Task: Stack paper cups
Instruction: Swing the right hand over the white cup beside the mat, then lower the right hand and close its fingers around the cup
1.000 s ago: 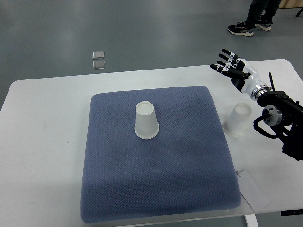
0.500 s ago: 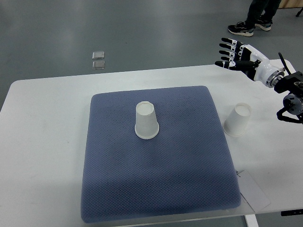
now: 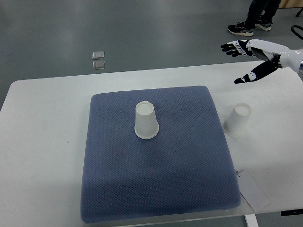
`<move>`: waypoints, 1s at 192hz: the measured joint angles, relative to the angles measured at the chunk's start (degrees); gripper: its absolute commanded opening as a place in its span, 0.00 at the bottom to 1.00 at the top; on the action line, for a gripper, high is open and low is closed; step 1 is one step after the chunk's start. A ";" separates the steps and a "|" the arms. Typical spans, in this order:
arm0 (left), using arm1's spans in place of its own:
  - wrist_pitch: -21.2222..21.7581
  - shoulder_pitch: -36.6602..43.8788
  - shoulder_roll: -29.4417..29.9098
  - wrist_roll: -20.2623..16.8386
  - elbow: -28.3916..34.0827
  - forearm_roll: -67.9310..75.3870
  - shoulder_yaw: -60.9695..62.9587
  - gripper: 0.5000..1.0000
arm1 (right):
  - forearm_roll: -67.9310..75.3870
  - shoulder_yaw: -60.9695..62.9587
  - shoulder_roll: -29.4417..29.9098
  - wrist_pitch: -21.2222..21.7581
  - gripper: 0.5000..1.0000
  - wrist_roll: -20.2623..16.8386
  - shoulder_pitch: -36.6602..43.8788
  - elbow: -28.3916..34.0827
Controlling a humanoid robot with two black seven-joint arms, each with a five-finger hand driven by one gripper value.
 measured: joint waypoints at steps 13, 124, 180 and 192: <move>0.00 0.00 0.00 0.00 0.00 0.00 0.00 1.00 | -4.20 -2.28 -1.61 -0.14 0.85 1.99 0.83 0.90; 0.00 0.00 0.00 0.02 0.00 0.00 0.00 1.00 | -20.22 -14.23 -3.31 -10.38 0.85 3.55 1.78 2.17; 0.00 0.00 0.00 0.02 0.00 0.00 0.00 1.00 | -21.48 -16.56 -1.73 -13.08 0.83 3.55 1.64 1.61; 0.00 0.00 0.00 0.02 0.00 0.00 0.00 1.00 | -21.60 -17.01 -1.12 -13.38 0.83 3.55 1.63 1.41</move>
